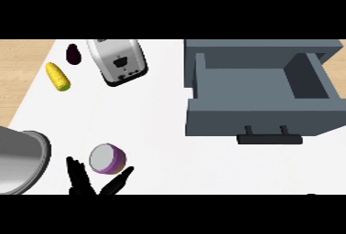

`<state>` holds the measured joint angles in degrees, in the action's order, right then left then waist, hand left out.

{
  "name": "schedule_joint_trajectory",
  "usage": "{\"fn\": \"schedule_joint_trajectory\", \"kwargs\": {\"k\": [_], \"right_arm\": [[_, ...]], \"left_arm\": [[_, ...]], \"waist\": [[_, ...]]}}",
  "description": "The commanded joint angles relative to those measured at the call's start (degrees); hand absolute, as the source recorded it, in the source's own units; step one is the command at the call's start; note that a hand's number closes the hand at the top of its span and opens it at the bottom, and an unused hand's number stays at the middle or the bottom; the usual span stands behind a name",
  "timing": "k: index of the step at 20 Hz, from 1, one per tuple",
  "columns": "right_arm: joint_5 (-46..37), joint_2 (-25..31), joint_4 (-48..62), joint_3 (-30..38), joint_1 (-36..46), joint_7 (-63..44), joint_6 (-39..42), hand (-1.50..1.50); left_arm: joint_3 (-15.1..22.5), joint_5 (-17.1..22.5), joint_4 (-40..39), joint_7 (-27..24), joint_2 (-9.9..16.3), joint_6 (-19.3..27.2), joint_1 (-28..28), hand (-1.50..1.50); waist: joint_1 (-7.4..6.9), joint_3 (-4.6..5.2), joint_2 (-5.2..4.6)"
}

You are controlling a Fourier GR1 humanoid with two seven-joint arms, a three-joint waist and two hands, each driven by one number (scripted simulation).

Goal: Pick up the can, place it into the drawer and close the drawer

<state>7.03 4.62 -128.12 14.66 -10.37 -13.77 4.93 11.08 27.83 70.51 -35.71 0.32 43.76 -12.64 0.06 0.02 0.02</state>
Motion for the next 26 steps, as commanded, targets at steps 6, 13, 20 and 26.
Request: {"fn": "schedule_joint_trajectory", "kwargs": {"k": [6,13,20,26], "right_arm": [[-0.40,-0.51,1.68,1.05,1.44,-0.26,0.88,-1.50],[0.88,0.97,1.81,2.61,3.81,-2.36,1.32,-1.50],[3.78,3.06,3.56,6.48,5.81,-2.27,2.17,-1.50],[2.28,1.37,0.21,5.76,2.49,-0.97,3.34,-1.50]], "left_arm": [[-5.53,5.40,-15.46,-6.98,-0.31,-4.79,10.37,-1.50],[-7.77,2.61,-21.45,-7.92,0.58,-13.35,13.52,-1.50],[-9.69,2.52,-26.51,-6.93,1.09,-19.61,19.91,1.50],[-9.05,1.55,-26.89,-7.78,-0.22,-18.72,23.53,1.50]], "waist": [[0.07,-0.01,-0.02],[0.16,0.01,-0.06],[0.24,0.01,-0.09],[0.28,-0.01,-0.03]]}}
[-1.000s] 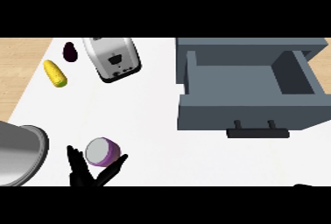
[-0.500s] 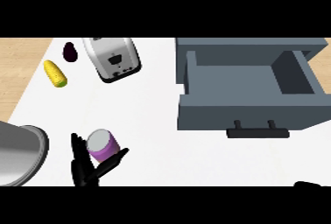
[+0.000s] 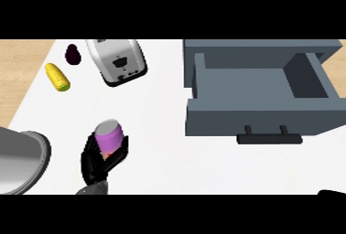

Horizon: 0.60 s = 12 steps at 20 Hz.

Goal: Pick up the can, place it into the drawer and close the drawer

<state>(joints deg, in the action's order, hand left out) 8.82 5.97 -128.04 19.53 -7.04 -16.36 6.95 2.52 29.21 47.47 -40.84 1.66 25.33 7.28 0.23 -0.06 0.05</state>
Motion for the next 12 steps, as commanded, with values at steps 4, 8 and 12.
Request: {"fn": "schedule_joint_trajectory", "kwargs": {"k": [4,8,12], "right_arm": [[-3.45,-3.36,-1.26,-3.48,-2.47,3.14,-0.23,-1.50],[-2.06,-0.23,2.24,-1.81,2.95,0.98,-0.45,-1.50],[-3.32,-2.13,-1.33,-3.01,-1.40,2.26,-0.02,-1.50]], "left_arm": [[3.06,-2.53,-7.80,2.58,3.04,-8.11,9.51,1.50],[6.54,-4.84,-12.23,7.05,6.24,-17.76,17.45,1.50],[2.65,-4.15,-19.59,4.15,4.04,-20.18,25.19,1.50]], "waist": [[1.15,0.12,-0.19],[1.62,0.17,-0.56],[1.35,0.13,-0.33]]}}
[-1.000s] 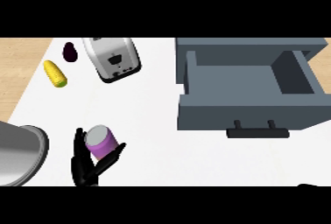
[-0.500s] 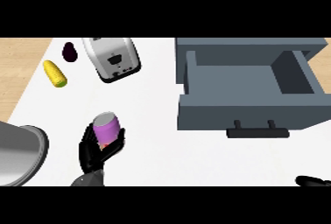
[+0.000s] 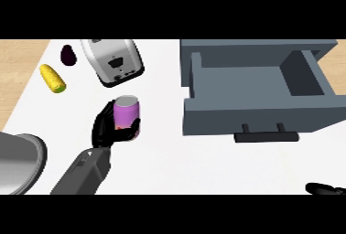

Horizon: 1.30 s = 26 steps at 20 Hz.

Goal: Pick up the can, place it into the drawer and close the drawer

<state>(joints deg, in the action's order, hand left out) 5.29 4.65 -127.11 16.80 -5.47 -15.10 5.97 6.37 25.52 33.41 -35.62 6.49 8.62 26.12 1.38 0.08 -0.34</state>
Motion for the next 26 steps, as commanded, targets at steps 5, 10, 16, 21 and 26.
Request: {"fn": "schedule_joint_trajectory", "kwargs": {"k": [5,10,16,21,26], "right_arm": [[-1.06,0.38,-2.96,0.13,0.91,-3.72,-1.66,-1.50],[-0.21,0.38,-3.36,1.51,-0.77,-2.94,-0.99,-1.50],[0.05,1.77,-2.12,1.95,1.78,-3.34,-0.90,-1.50],[-2.95,-0.93,-2.39,-0.53,1.23,-2.05,-2.39,-1.50],[-0.08,2.85,-0.63,3.52,2.65,-3.55,-0.99,-1.50]], "left_arm": [[-0.30,-2.08,-0.45,5.02,-0.67,-4.05,8.75,1.50],[1.61,-4.62,7.99,12.63,0.33,-0.04,10.97,1.50],[3.81,-6.66,16.71,24.12,-1.27,3.75,15.89,1.50],[3.30,-7.08,19.55,33.21,-4.65,9.13,24.85,1.50],[3.25,-9.81,22.15,39.74,-4.66,11.95,30.03,1.50]], "waist": [[-0.97,-0.07,0.34],[-1.36,-0.11,0.57],[-1.51,-0.10,0.55],[-1.07,-0.10,0.44],[-0.92,-0.10,0.40]]}}
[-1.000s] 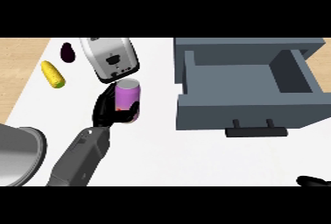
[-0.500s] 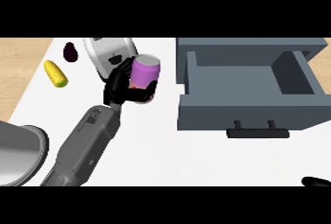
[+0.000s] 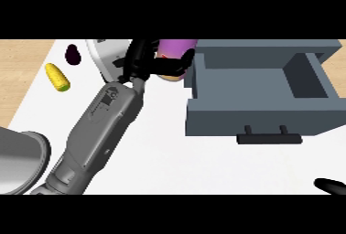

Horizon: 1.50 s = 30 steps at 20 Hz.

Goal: Pick up the can, place it into the drawer and close the drawer

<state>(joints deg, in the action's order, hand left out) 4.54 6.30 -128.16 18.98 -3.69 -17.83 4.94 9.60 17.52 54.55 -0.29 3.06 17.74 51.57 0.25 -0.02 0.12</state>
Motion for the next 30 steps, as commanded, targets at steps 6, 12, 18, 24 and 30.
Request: {"fn": "schedule_joint_trajectory", "kwargs": {"k": [6,12,18,24,30], "right_arm": [[-0.91,1.18,0.83,-0.23,3.77,-2.07,-1.26,-1.50],[-3.91,-1.72,-2.51,-4.01,2.41,-2.32,-2.63,-1.50],[-1.39,-0.45,-3.70,-3.32,2.18,-3.69,-1.13,-1.50],[0.45,0.21,2.10,-0.91,4.41,-1.43,-1.18,-1.50],[-1.39,0.52,2.63,-2.60,6.13,-0.91,-1.20,-1.50]], "left_arm": [[-1.69,-3.43,-3.33,10.21,-2.72,3.90,14.67,1.50],[-3.23,-3.55,-10.55,13.26,-2.50,4.48,24.83,1.50],[0.93,0.89,-20.60,11.87,-3.04,7.98,32.91,1.50],[4.49,4.78,-26.23,10.68,-3.05,9.51,35.99,1.50],[6.68,5.55,-32.57,6.23,-3.06,11.78,38.29,1.50]], "waist": [[0.45,0.01,-0.26],[0.93,0.00,-0.32],[2.94,-0.05,-0.69],[3.17,-0.10,-0.80],[4.52,-0.17,-1.45]]}}
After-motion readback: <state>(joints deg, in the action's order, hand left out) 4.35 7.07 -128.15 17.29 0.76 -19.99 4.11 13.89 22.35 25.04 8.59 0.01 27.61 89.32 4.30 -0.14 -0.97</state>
